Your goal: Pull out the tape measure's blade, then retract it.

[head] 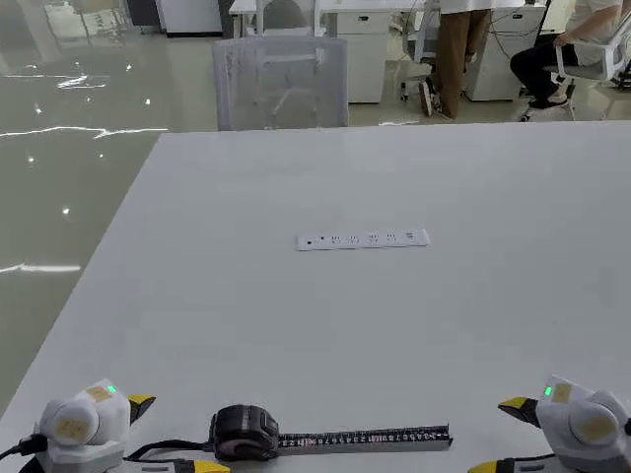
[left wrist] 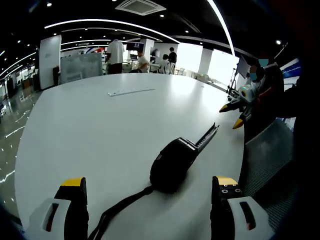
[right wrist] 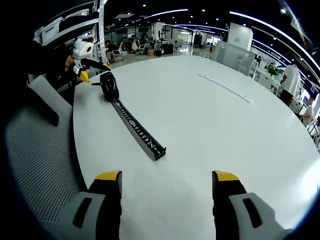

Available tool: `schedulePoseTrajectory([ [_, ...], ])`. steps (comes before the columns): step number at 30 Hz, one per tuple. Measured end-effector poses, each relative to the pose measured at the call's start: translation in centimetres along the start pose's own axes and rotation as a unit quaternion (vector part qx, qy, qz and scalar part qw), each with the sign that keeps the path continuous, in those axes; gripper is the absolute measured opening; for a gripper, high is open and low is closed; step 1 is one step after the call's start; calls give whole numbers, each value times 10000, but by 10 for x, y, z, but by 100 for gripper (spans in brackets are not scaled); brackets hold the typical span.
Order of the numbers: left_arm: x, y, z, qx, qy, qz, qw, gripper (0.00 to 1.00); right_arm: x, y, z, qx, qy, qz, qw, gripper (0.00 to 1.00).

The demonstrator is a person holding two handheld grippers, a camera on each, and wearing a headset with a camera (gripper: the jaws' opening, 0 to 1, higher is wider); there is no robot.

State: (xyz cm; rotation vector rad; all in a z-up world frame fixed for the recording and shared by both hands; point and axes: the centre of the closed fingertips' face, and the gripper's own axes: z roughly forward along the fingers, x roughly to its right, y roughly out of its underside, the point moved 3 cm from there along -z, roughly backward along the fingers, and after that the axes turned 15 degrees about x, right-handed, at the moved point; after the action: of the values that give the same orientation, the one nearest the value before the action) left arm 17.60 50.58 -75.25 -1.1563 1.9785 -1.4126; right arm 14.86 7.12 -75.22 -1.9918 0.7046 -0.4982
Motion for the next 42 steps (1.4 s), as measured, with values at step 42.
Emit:
schedulePoseTrajectory([
  [42,17,8,-55,498,-135,-210,9985,100,-1,32,-74,177,587,396,9973,100],
])
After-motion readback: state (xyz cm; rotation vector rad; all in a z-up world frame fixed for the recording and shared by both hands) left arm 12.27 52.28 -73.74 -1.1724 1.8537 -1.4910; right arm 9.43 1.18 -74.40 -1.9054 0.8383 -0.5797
